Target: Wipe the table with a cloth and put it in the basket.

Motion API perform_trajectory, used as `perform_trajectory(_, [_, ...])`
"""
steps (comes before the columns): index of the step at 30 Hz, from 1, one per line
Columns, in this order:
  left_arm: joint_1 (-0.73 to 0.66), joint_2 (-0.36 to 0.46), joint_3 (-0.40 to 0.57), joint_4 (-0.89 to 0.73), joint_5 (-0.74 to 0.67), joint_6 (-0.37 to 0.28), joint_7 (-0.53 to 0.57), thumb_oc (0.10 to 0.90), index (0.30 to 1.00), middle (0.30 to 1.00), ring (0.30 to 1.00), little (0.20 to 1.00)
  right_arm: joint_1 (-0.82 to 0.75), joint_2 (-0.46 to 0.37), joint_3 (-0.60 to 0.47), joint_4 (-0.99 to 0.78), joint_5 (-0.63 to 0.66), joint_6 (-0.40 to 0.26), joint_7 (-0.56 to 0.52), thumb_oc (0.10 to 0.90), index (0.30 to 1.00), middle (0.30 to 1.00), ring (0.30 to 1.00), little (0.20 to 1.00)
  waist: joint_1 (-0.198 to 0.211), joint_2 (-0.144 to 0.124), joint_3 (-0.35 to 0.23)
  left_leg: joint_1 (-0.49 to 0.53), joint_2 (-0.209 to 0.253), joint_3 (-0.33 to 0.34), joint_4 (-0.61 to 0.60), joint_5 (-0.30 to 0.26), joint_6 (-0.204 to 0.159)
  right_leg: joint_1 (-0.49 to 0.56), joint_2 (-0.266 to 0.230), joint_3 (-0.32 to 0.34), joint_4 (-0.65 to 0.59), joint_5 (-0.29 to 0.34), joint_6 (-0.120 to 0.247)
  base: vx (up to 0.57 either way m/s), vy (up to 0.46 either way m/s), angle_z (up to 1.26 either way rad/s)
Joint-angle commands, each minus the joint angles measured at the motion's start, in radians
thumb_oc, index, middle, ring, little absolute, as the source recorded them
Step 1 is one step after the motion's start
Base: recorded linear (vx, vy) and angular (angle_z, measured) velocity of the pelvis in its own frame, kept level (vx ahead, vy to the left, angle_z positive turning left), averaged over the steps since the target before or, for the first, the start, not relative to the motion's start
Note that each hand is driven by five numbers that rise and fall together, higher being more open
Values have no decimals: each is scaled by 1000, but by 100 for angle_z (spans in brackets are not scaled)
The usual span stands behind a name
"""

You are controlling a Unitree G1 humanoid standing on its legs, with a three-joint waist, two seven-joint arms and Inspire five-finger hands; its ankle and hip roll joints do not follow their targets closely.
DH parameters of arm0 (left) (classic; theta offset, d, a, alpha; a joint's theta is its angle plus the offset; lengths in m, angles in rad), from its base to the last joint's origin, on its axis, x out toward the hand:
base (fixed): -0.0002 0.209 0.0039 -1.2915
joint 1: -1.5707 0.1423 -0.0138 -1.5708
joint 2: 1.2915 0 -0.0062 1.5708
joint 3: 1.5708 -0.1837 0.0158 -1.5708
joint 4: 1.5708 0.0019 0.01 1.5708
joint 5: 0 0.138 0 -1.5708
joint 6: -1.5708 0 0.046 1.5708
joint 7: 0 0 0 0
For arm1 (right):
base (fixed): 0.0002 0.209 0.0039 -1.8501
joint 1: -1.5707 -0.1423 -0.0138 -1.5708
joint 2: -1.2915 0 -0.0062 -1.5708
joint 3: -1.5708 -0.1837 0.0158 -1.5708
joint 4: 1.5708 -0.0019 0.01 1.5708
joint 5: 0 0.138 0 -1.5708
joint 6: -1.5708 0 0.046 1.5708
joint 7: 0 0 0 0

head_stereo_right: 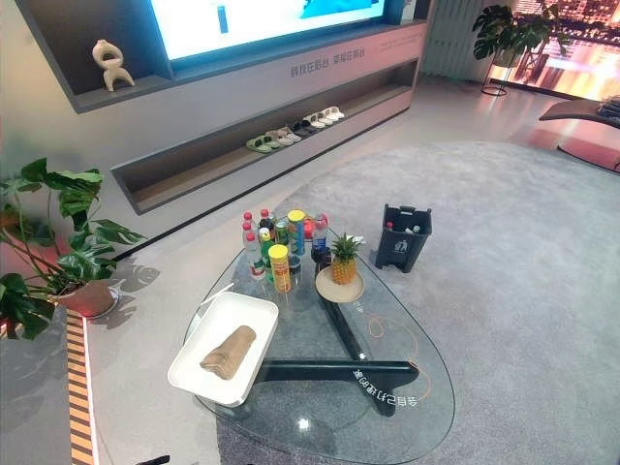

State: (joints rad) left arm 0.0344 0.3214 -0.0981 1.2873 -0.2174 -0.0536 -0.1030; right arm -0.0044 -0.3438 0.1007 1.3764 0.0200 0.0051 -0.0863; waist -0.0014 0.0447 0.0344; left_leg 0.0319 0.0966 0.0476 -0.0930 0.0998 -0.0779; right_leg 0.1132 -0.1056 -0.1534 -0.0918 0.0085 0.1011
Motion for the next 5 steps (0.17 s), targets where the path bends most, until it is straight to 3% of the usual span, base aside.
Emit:
perform_trajectory(1, [-99, 25, 6, 32, 22, -21, -11, 800, 900, 900, 900, 900, -78, -5, 28, 48, -18, 18, 11, 800, 900, 900, 900, 900, 15, -38, 37, 76, -32, 31, 6, -118, 12, 5, -22, -11, 5, 19, 18, 0, 0, 0])
perform_trajectory(5, [-97, 22, 3, 32, 26, -20, -7, 800, 900, 900, 900, 900, -79, -6, 29, 52, -18, 27, 24, 800, 900, 900, 900, 900, 16, -39, 37, 78, -30, 29, 6, -120, 10, 6, -24, -10, 5, 18, 20, 0, 0, 0])
